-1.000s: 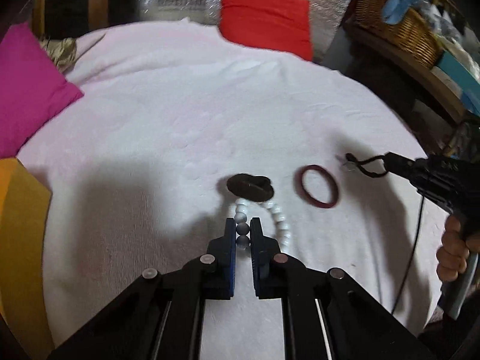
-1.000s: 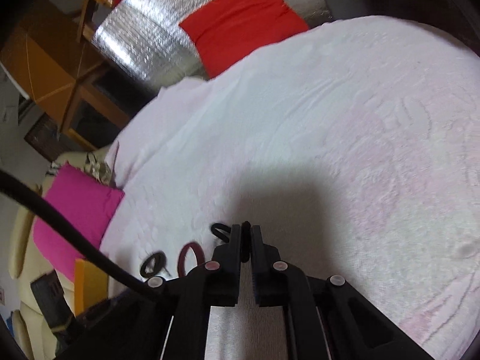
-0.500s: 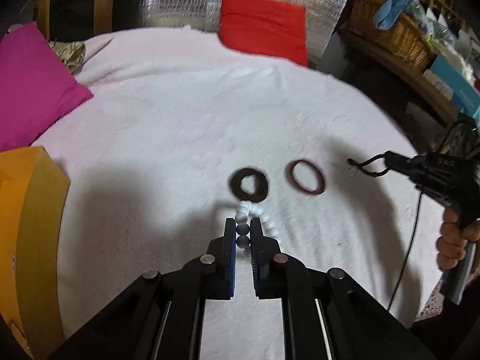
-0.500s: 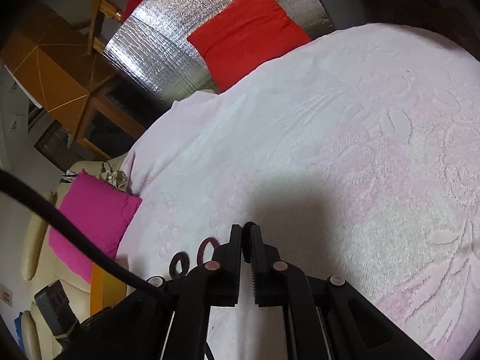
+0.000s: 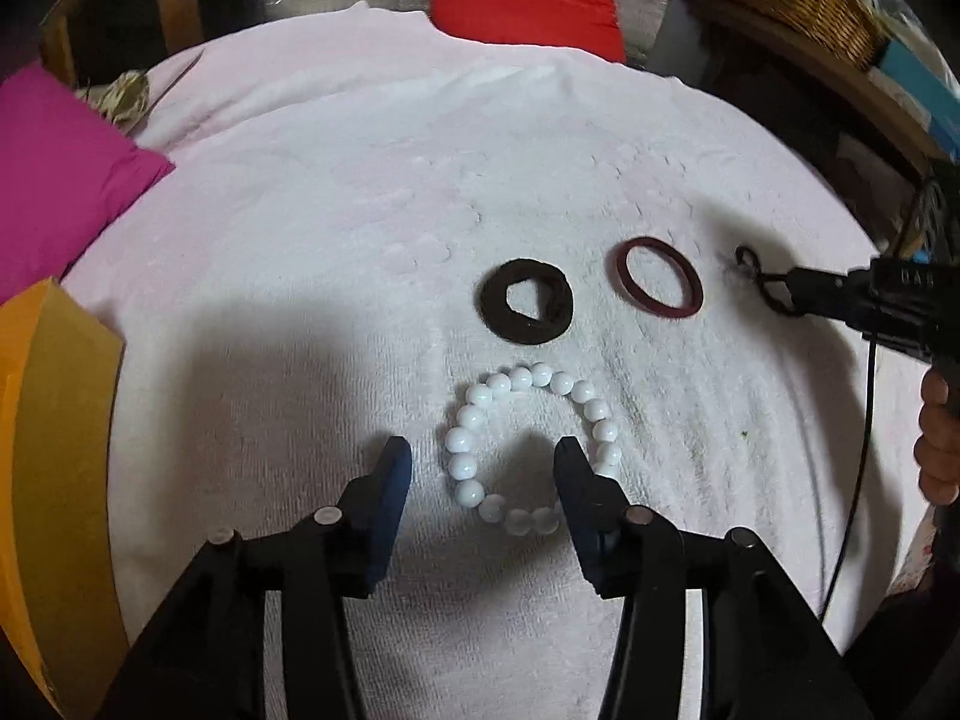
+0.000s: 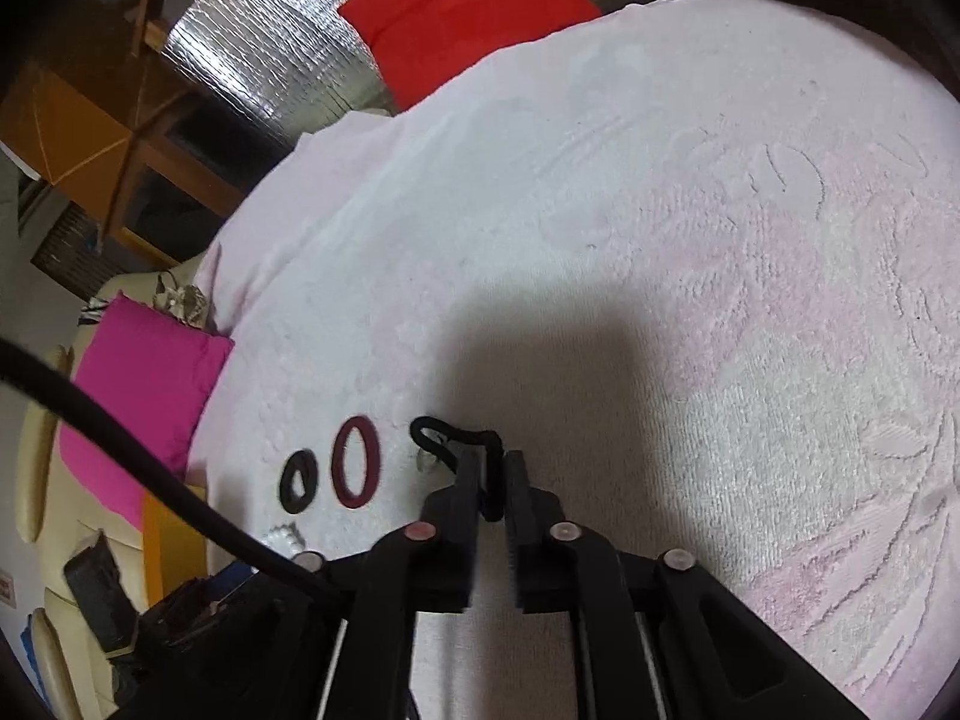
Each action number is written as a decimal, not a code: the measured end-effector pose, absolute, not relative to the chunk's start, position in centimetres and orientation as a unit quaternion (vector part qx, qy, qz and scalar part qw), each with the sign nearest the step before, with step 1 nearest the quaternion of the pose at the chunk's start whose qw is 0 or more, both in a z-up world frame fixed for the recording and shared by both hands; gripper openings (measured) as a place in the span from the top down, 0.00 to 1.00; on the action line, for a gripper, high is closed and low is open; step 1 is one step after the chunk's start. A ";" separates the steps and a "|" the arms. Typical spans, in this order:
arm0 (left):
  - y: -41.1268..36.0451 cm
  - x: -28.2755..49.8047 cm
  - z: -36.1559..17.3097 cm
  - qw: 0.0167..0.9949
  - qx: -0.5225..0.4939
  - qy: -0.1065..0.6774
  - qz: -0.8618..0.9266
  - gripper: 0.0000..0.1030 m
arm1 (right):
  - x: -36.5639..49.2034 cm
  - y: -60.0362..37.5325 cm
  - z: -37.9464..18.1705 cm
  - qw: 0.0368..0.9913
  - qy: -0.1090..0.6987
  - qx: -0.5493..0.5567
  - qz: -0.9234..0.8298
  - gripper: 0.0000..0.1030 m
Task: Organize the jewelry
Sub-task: 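Grasp the white bead bracelet with the left tool, then grasp the black hair tie with metal clasp with the right tool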
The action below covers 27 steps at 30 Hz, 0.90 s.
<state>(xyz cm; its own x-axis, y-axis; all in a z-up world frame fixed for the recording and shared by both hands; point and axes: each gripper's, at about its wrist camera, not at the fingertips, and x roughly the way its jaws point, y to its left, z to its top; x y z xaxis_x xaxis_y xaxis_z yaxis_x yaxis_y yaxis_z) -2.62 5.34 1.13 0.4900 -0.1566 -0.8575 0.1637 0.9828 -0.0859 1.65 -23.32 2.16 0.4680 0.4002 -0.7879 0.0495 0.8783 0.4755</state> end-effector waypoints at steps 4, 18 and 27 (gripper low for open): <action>5.5 -2.6 1.2 0.866 -0.001 0.490 -0.095 0.76 | 1.9 -23.0 1.7 0.832 0.499 0.216 0.106 0.78; 7.2 -4.3 5.7 0.908 -0.053 0.401 -0.107 0.91 | 0.2 -22.7 5.7 0.869 0.412 0.235 0.139 0.93; 7.7 -4.7 6.5 0.910 -0.064 0.396 -0.104 0.91 | -0.3 -22.4 6.9 0.884 0.411 0.194 0.111 0.93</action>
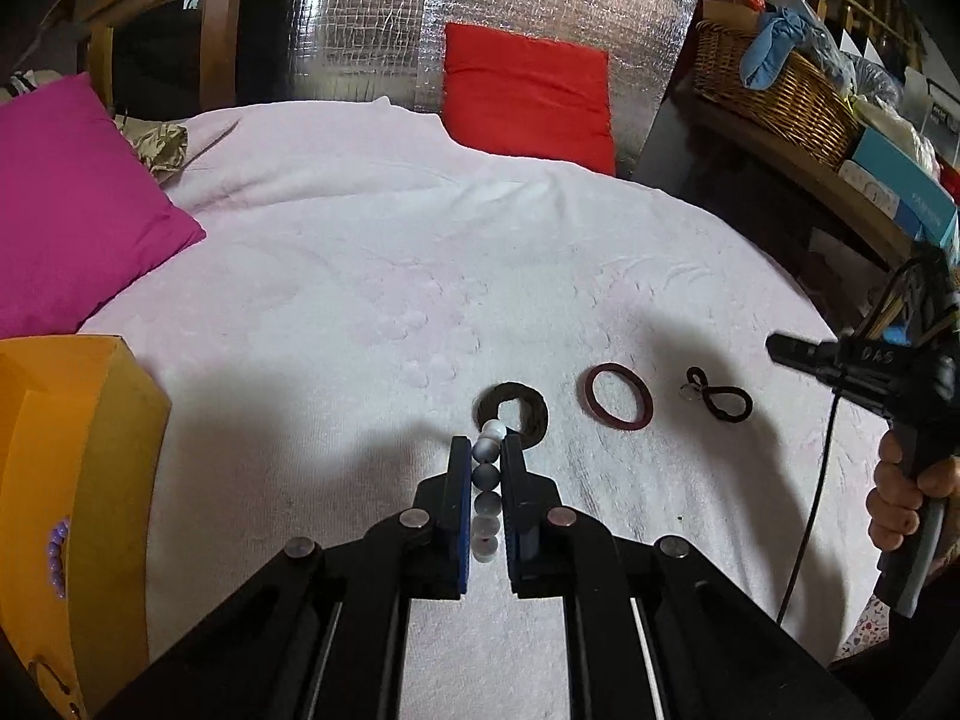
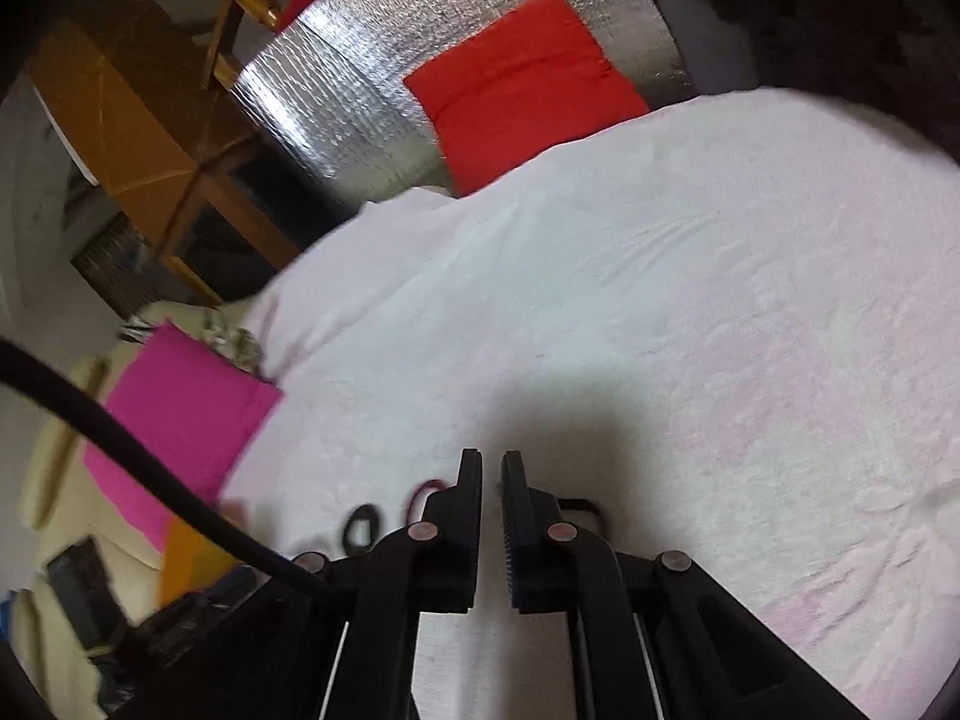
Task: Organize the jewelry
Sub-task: 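Grasp the black hair tie with metal clasp with the right tool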
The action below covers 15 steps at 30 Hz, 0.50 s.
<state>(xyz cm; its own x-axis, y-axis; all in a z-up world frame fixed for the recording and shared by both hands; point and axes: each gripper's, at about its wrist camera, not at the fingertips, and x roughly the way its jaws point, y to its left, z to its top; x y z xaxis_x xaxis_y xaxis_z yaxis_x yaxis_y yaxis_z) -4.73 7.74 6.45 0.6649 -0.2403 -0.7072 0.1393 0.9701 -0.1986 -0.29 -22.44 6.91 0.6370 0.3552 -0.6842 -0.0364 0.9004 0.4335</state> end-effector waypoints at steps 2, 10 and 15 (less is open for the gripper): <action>7.8 -4.8 6.4 0.911 -0.065 0.394 -0.105 0.91 | 0.1 -23.2 6.2 0.875 0.434 0.194 0.094 0.90; 7.9 -5.1 6.7 0.912 -0.071 0.390 -0.107 0.91 | 1.5 -23.2 3.5 0.854 0.480 0.180 0.092 0.64; 8.1 -5.3 7.1 0.913 -0.074 0.386 -0.110 0.91 | 1.7 -21.6 2.5 0.859 0.485 0.139 0.091 0.86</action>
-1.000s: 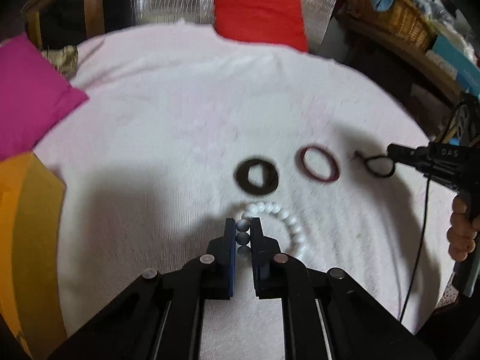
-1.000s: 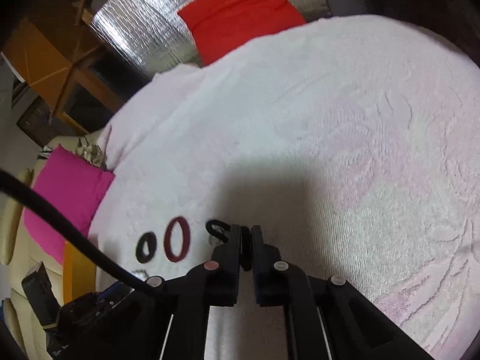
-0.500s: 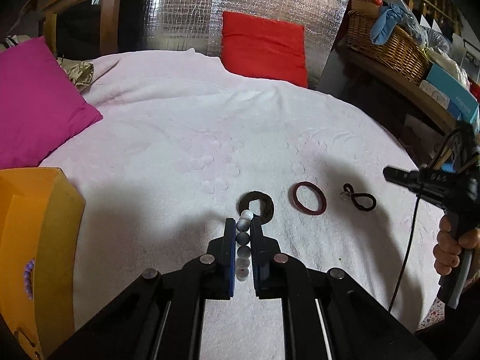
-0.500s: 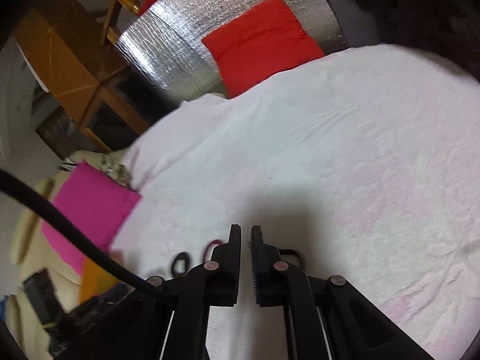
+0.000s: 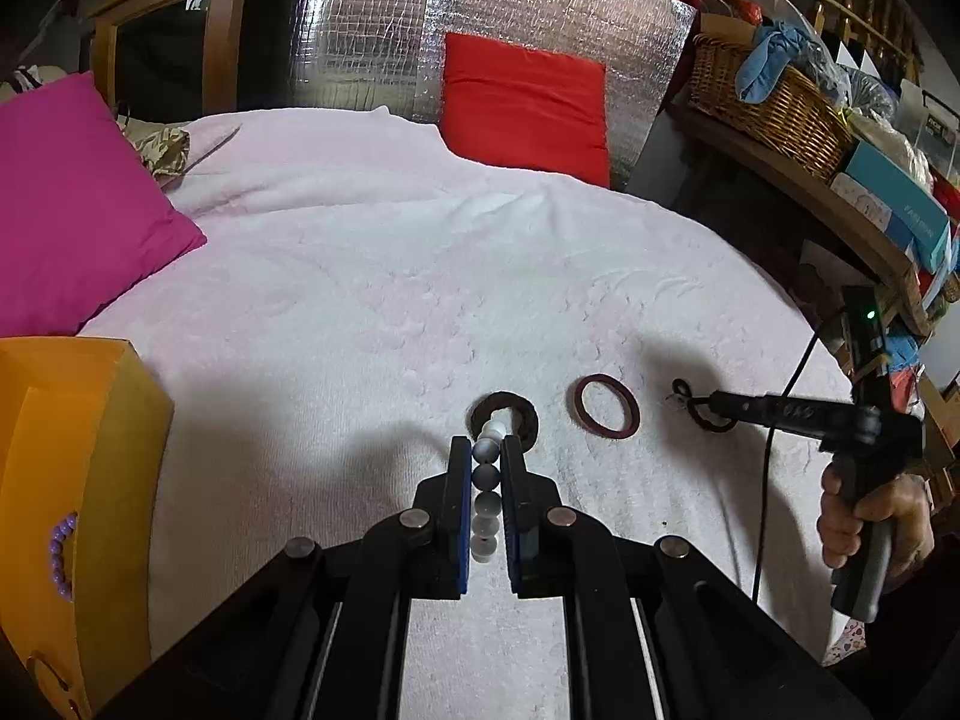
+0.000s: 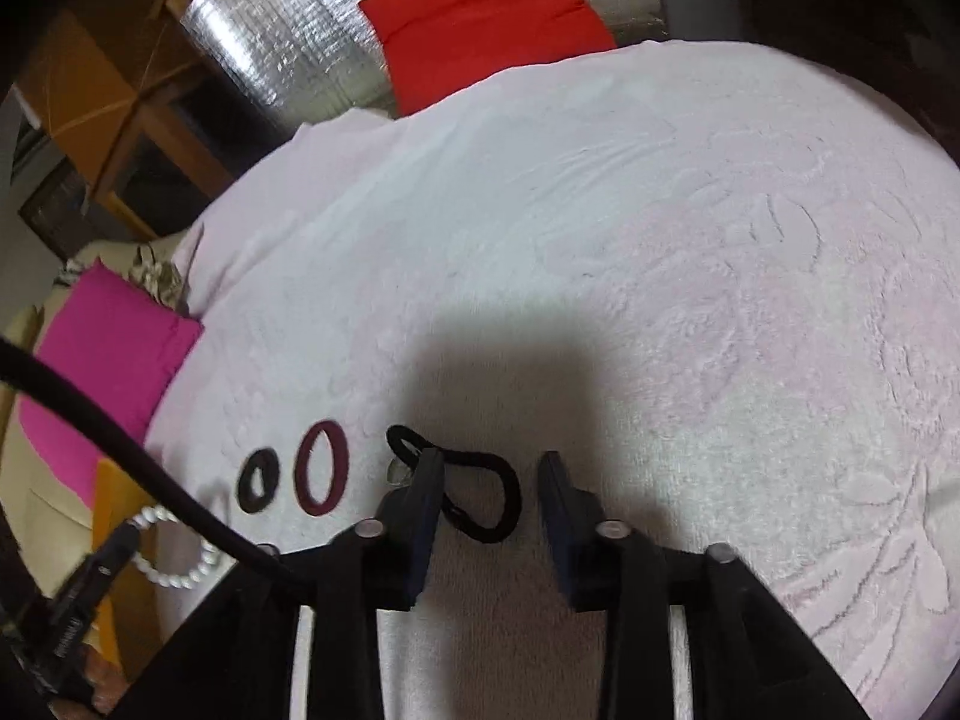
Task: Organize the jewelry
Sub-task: 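Grasp the black hair tie with metal clasp with the right tool, then carry the white bracelet and black hair tie into the orange box and open both tools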
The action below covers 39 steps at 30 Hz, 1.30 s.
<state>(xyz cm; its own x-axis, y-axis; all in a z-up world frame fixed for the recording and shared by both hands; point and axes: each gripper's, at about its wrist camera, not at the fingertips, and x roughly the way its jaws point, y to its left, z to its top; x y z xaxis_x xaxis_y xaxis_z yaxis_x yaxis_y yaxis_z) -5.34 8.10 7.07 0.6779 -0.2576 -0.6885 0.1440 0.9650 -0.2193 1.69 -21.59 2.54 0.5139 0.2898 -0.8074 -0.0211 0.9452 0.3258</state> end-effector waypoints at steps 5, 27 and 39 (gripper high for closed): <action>8.7 -5.9 7.8 0.916 -0.084 0.378 -0.108 0.91 | 0.6 -20.6 4.2 0.883 0.451 0.102 0.083 0.94; 16.8 -13.4 15.4 0.949 -0.148 0.279 -0.028 0.91 | -4.1 -6.7 10.2 0.883 0.377 0.126 0.251 0.94; 27.7 -17.6 14.6 0.936 -0.185 0.285 0.090 0.91 | -6.2 6.1 11.4 0.850 0.377 0.101 0.353 0.94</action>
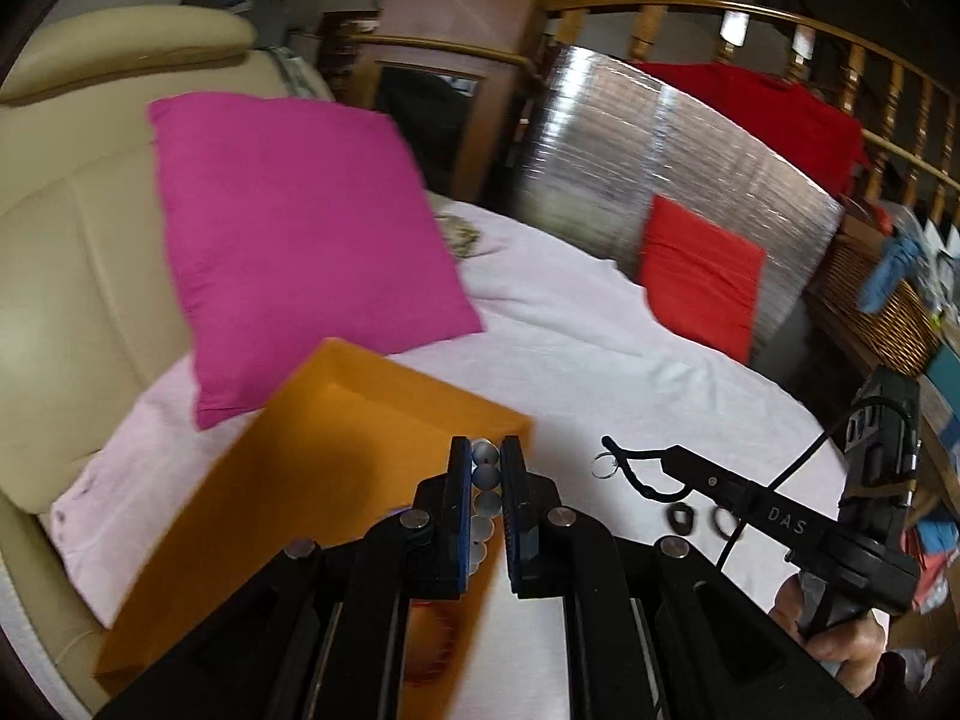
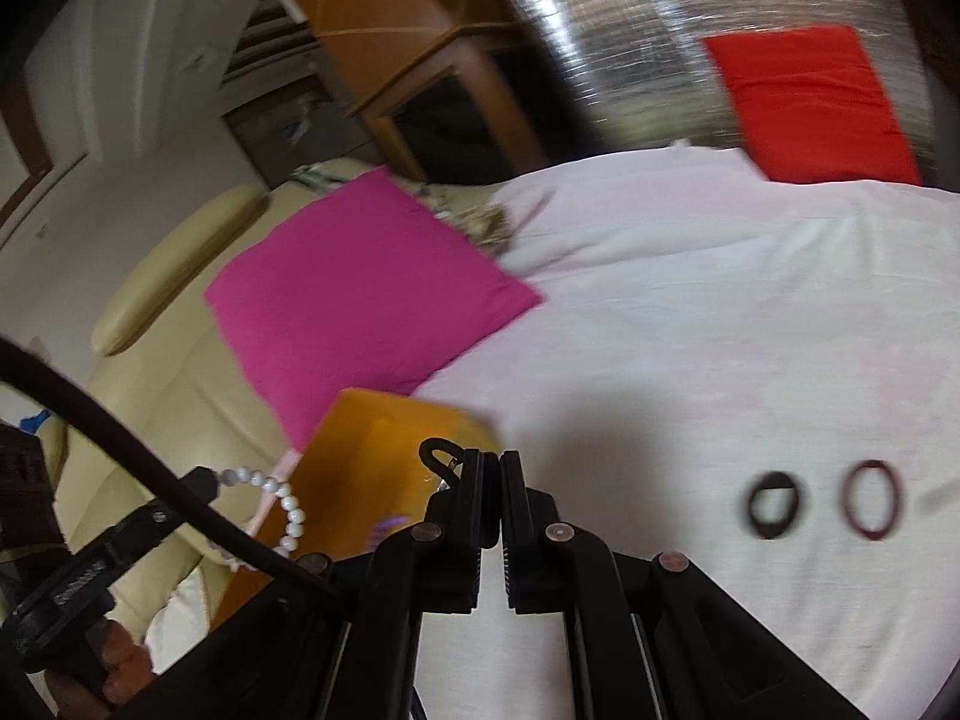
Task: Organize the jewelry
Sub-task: 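Carry the white bracelet and black hair tie into the orange box and open both tools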
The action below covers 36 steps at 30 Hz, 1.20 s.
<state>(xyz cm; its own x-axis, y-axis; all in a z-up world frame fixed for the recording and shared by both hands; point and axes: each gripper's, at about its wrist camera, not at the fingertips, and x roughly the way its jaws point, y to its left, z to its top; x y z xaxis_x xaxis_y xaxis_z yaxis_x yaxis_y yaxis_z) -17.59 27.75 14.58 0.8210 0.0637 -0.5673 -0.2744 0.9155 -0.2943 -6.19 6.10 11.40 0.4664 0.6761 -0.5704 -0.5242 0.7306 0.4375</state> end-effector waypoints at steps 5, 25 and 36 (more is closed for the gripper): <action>30.6 -18.2 13.3 0.928 -0.194 0.297 0.117 0.91 | -7.2 12.0 10.5 0.835 0.386 0.071 0.385 0.94; 33.9 -15.3 5.5 0.871 -0.217 0.410 0.161 0.87 | -5.0 25.0 5.8 0.805 0.468 -0.057 0.359 0.93; 32.5 -16.2 7.9 0.876 -0.188 0.395 0.204 0.47 | -3.5 19.5 9.2 0.826 0.415 0.055 0.378 0.80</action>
